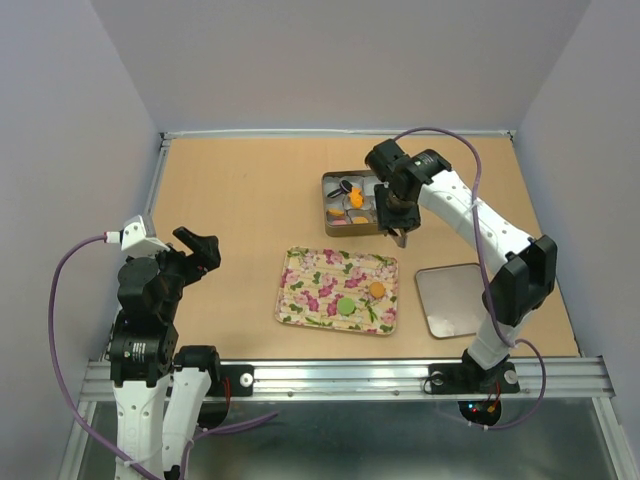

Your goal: Pack the cookies

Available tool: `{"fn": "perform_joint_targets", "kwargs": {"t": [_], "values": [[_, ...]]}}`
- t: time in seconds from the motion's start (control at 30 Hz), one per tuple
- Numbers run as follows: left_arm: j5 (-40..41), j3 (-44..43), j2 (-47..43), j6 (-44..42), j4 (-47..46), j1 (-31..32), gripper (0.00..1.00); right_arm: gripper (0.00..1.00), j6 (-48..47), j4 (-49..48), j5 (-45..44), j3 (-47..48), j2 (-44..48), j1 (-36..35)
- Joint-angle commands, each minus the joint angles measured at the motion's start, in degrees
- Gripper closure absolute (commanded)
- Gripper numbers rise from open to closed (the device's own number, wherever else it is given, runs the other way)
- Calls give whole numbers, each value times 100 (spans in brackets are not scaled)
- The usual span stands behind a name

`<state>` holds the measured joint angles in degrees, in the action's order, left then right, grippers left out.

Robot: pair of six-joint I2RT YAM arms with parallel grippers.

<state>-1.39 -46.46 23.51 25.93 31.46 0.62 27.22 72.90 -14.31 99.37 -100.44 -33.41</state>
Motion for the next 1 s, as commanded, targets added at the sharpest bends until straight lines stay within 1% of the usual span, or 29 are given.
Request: {"fn": "perform_joint_targets", "kwargs": {"t": [0.0, 0.2, 0.4, 0.5, 0.53, 0.67, 0.77, 0.83, 0.97], "values": [[-46, 49, 31, -106, -299, -18, 5, 50, 73, 48, -169, -6, 288, -8], [-46, 58, 31, -106, -299, -18, 5, 50, 55, 162, -196, 152, 420, -17], [-46, 49, 57, -106, -299, -18, 5, 51, -15, 417, -20, 697, 762, -131], [-63, 58, 75, -106, -299, -18, 5, 51, 46, 558, 190, 636, 1000, -245], [-55, 49, 92, -106, -299, -18, 5, 51, 81, 584, 391, 558, 1087, -289], [-55, 49, 110, -106, -299, -18, 5, 51, 476, 593, 648, 4, 1518, -754], [-55, 58, 119, -106, -299, -18, 5, 51, 766, 488, 964, -715, 1913, -1105], [-55, 49, 128, -97, -299, -18, 5, 50, 881, 444, 1052, -1313, 2098, -1185], [-37, 49, 119, -89, -299, -18, 5, 48, 978, 435, 1009, -2035, 2529, -1221]]}}
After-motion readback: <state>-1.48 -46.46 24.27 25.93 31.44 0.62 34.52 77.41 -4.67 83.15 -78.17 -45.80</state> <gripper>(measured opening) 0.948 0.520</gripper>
